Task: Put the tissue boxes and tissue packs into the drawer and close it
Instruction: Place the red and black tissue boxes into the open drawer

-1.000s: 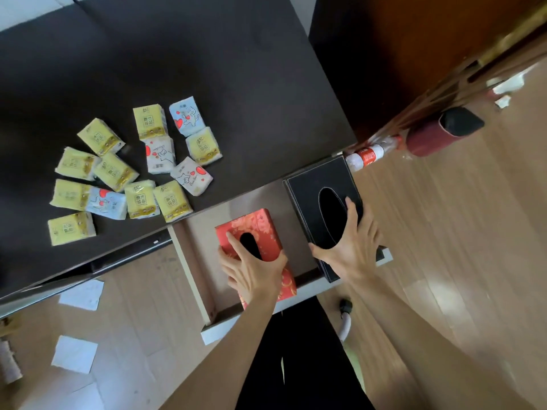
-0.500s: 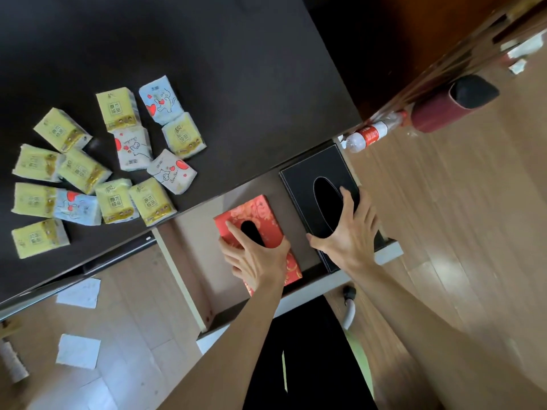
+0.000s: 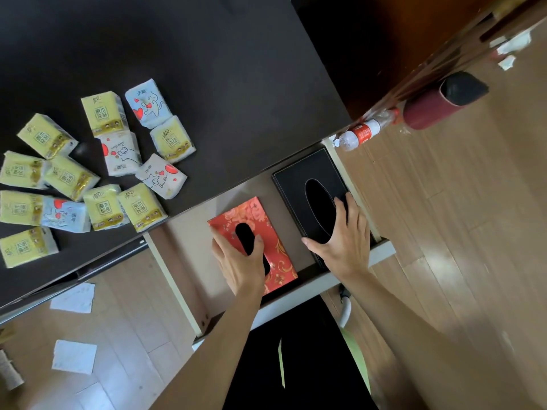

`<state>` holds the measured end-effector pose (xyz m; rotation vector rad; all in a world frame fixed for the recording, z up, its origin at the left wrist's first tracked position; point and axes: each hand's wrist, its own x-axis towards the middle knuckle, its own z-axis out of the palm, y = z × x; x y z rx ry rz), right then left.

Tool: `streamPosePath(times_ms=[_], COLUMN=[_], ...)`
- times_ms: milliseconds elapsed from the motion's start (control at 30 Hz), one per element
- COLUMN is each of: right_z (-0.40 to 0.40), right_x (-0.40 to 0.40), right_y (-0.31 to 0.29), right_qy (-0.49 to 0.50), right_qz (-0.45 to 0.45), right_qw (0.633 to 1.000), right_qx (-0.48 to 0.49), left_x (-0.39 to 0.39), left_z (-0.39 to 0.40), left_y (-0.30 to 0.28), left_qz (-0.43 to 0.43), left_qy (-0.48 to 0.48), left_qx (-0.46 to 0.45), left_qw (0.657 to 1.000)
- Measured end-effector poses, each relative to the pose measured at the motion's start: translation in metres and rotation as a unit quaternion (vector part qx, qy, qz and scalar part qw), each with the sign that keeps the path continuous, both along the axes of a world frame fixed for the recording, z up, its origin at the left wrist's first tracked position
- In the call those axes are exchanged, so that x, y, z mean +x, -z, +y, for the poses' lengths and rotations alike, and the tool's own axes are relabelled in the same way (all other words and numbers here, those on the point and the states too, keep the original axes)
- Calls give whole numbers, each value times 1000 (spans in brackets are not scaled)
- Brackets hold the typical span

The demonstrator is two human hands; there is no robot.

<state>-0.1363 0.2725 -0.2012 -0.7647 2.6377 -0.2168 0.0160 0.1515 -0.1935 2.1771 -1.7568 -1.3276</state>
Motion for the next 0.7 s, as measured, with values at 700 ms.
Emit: streamPosePath(times_ms=[700], right_z=[4], right_x=[-7], right_y=[-30], right_qy=[-79], right_qz=[-106], right_qw=[975], right_qx=[-178], left_x=[-4], left_z=[-3], left_y=[-8], left_qz=[82], left_qy=[36], left_qx=[87], left_qw=[992])
